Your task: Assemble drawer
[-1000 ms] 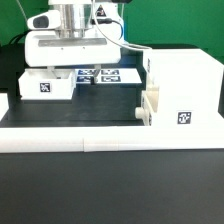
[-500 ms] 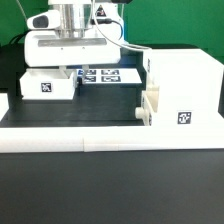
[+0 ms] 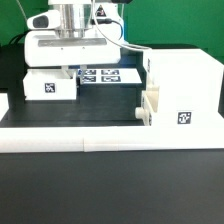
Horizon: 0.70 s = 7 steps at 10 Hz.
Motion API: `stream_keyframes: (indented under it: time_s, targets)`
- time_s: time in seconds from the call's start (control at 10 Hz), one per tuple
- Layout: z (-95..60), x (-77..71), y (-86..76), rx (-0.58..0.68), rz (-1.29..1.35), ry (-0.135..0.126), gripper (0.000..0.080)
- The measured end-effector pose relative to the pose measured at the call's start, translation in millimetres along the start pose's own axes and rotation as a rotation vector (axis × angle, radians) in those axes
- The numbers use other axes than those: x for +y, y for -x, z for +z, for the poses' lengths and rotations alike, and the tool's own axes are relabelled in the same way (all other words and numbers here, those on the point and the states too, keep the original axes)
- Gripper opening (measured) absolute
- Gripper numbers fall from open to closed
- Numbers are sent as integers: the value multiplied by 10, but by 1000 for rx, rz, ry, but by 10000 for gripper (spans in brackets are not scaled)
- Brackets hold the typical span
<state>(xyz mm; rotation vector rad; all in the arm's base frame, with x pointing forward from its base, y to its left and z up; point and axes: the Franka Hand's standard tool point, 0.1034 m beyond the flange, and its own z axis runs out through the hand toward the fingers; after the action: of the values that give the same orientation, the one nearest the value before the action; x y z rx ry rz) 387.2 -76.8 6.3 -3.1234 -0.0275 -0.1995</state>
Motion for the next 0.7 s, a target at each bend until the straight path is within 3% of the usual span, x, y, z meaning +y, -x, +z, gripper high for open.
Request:
stream_keyframes:
  time_s: [0.2, 0.4, 0.7]
  targets:
    - [-8, -36, -16, 2, -17, -1, 42]
    - [-55, -227, -105, -2, -96, -11, 42]
    - [-239, -386, -374, -32, -155, -42, 42]
